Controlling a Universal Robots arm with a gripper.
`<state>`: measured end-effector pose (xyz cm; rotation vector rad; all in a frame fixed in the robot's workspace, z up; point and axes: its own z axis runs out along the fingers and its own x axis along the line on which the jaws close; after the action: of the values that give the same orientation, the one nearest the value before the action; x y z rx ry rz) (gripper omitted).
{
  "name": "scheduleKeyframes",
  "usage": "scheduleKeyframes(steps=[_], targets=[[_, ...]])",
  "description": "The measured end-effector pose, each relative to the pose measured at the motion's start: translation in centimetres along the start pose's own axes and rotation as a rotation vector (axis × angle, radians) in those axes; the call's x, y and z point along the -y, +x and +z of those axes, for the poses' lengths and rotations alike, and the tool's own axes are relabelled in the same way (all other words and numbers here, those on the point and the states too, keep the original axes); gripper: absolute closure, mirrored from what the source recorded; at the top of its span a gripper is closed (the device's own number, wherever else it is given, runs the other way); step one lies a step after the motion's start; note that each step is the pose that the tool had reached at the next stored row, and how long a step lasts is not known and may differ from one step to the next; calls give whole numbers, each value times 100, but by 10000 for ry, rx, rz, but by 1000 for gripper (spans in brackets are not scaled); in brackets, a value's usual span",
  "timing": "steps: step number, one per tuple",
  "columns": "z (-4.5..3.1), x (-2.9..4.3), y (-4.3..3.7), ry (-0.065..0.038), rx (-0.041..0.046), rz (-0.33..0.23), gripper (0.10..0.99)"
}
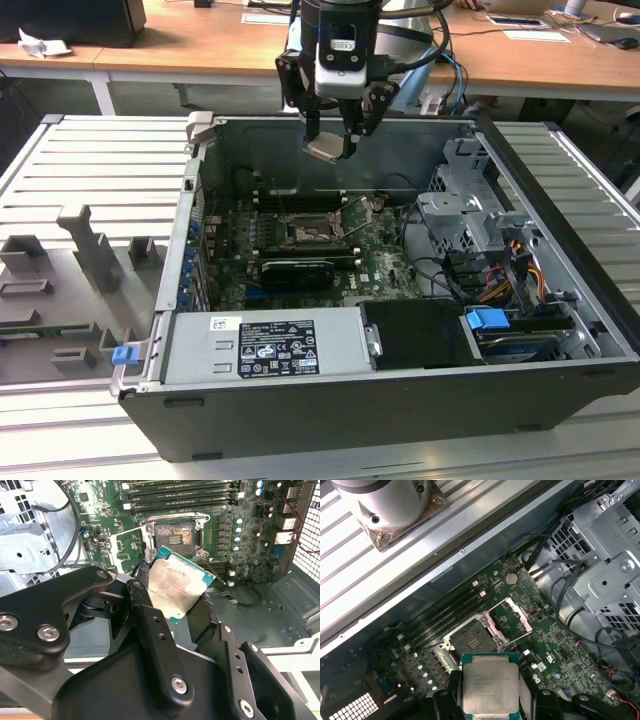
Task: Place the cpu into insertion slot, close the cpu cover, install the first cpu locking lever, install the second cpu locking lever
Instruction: 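Place the cpu into insertion slot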
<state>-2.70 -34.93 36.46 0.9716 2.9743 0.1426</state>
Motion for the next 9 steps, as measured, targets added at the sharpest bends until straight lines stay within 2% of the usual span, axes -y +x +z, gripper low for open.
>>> scheduleKeyframes(steps=[9], targets=[[11, 1, 0, -11, 58, 642, 545]])
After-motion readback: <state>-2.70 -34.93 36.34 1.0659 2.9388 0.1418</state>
